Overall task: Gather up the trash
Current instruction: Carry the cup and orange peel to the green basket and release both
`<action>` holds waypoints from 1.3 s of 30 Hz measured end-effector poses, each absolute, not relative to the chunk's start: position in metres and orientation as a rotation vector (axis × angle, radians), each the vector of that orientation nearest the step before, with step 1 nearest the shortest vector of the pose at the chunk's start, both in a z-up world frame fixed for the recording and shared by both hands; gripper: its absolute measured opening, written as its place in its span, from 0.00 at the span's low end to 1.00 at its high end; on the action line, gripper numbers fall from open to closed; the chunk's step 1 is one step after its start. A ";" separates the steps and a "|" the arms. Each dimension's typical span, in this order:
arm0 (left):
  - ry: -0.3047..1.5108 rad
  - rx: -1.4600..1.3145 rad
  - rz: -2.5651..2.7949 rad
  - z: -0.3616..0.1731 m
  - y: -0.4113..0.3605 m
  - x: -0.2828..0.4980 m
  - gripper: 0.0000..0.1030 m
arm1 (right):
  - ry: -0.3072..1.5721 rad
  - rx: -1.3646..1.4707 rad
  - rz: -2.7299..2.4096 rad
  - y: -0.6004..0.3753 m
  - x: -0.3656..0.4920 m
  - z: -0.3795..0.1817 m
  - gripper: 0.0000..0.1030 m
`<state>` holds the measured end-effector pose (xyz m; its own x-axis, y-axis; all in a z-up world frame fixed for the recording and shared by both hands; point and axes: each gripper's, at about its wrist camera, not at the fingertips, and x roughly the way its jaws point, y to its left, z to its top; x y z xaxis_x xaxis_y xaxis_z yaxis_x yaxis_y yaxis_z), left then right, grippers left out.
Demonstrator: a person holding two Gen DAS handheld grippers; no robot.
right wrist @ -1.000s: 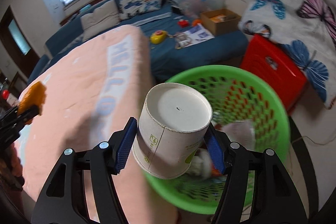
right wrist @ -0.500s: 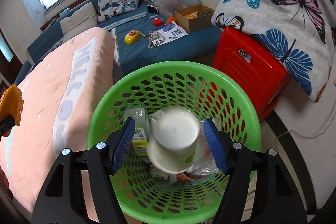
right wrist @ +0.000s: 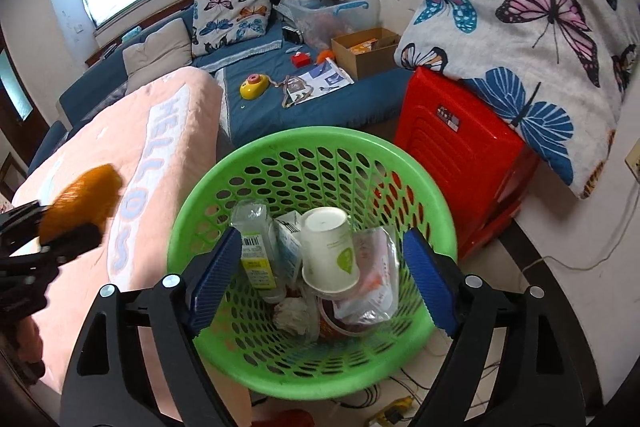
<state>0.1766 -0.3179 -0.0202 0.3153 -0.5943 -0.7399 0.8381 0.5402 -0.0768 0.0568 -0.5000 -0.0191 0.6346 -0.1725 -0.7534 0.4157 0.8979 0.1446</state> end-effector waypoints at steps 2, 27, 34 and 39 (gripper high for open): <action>0.815 0.360 -0.982 -0.025 -0.330 0.173 0.37 | 0.813 0.311 -0.348 -0.499 0.049 -0.018 0.81; 0.915 0.361 -1.005 -0.057 -0.370 0.165 0.60 | 0.785 0.343 -0.376 -0.506 0.011 -0.026 0.86; 0.880 0.332 -0.995 -0.042 -0.348 0.162 0.60 | 0.776 0.359 -0.357 -0.496 0.006 -0.025 0.86; 0.876 0.291 -0.959 -0.032 -0.319 0.162 0.63 | 0.770 0.351 -0.325 -0.477 0.006 -0.020 0.86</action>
<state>0.1622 -0.3190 -0.0323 0.2744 -0.5902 -0.7592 0.8093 0.5681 -0.1492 0.0057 -0.4774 -0.0199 0.6742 -0.1561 -0.7219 0.4086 0.8931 0.1884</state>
